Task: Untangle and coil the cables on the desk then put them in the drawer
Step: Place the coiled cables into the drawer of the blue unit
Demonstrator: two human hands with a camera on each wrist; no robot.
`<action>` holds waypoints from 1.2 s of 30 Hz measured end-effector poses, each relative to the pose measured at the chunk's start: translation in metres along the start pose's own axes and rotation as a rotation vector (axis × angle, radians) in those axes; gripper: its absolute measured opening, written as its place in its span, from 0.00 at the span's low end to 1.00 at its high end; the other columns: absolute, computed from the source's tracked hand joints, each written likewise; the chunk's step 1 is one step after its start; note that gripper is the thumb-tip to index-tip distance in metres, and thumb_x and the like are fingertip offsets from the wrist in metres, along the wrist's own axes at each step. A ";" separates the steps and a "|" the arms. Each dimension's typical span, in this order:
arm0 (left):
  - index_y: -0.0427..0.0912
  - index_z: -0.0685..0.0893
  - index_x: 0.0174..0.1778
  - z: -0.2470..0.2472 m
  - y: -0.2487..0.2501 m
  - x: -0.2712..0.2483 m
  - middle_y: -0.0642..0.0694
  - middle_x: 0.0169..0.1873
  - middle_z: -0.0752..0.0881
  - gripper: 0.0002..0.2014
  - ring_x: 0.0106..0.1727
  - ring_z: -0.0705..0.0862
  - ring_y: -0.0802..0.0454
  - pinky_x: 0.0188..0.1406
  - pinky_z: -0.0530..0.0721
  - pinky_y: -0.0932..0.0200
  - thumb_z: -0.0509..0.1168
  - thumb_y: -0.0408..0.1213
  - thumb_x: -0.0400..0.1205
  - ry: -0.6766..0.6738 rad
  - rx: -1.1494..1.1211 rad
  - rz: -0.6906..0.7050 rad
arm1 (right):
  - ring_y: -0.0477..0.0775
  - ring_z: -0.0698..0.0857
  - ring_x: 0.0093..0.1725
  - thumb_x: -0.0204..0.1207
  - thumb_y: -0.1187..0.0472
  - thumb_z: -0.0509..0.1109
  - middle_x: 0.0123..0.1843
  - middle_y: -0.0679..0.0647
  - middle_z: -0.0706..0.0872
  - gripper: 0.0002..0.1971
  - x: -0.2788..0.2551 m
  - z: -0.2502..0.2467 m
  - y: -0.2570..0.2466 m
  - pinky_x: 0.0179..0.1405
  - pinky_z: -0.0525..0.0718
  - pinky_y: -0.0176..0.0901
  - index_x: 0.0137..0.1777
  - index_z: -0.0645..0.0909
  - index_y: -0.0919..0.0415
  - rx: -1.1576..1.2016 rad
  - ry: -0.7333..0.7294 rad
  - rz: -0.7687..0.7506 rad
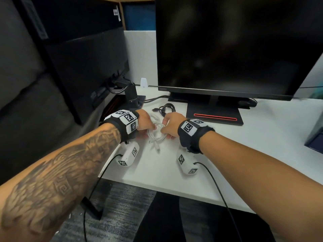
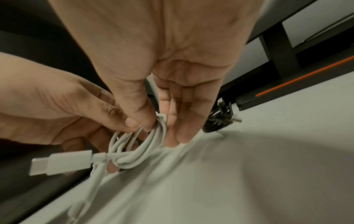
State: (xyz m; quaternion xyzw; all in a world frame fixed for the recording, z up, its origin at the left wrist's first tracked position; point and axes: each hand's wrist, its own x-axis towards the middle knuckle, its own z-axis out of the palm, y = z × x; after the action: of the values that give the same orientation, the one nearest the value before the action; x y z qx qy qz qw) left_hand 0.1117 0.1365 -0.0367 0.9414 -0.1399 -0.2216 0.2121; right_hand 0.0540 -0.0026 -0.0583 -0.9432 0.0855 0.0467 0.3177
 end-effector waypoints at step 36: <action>0.43 0.83 0.47 0.088 0.491 -0.160 0.39 0.44 0.93 0.10 0.48 0.93 0.44 0.42 0.88 0.56 0.75 0.42 0.78 -0.050 0.048 1.042 | 0.58 0.85 0.34 0.76 0.70 0.70 0.28 0.59 0.87 0.06 -0.338 -0.376 0.198 0.36 0.91 0.48 0.48 0.88 0.65 0.020 0.732 0.454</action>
State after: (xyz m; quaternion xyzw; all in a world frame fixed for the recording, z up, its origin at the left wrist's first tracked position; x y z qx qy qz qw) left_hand -0.1514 -0.2635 0.1761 0.7459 -0.6000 -0.1059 0.2691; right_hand -0.3026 -0.3416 0.1711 -0.8518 0.3982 -0.2230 0.2572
